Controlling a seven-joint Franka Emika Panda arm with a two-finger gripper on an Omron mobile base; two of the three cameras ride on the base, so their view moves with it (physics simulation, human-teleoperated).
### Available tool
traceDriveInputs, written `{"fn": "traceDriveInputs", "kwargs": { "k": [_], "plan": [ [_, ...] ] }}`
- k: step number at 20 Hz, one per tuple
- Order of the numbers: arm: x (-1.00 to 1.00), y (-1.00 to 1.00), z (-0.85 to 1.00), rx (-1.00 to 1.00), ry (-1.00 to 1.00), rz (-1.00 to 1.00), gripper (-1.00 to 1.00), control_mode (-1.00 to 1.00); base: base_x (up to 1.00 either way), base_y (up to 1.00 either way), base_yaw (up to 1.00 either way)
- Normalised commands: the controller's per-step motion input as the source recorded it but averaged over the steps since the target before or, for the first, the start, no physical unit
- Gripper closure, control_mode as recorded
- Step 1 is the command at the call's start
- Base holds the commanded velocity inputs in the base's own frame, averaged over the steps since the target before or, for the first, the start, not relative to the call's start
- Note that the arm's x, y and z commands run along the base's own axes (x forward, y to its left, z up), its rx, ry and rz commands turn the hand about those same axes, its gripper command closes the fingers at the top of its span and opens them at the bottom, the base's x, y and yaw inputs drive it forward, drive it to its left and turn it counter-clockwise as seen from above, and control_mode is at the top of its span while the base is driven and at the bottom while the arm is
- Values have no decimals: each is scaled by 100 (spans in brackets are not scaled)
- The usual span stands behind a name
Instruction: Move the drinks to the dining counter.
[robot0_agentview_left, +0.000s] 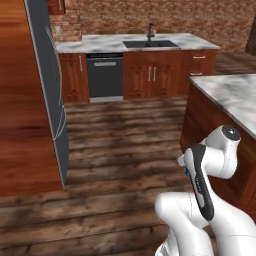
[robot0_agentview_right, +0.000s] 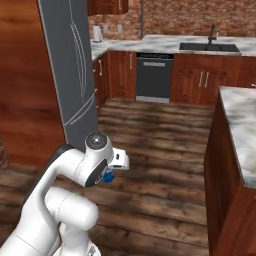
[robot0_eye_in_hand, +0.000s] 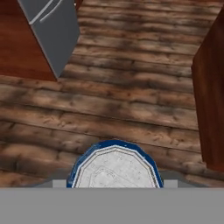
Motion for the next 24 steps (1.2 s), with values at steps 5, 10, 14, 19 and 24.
{"fn": "traceDriveInputs", "kwargs": {
  "k": [5,10,14,19,24],
  "plan": [
    [0,0,0,0,0,0,100,100,79,10,0],
    [0,0,0,0,0,0,100,100,88,3,0],
    [0,0,0,0,0,0,100,100,93,0,0],
    [0,0,0,0,0,0,100,100,100,0,0],
    [0,0,0,0,0,0,100,100,100,0,0]
  ]
}}
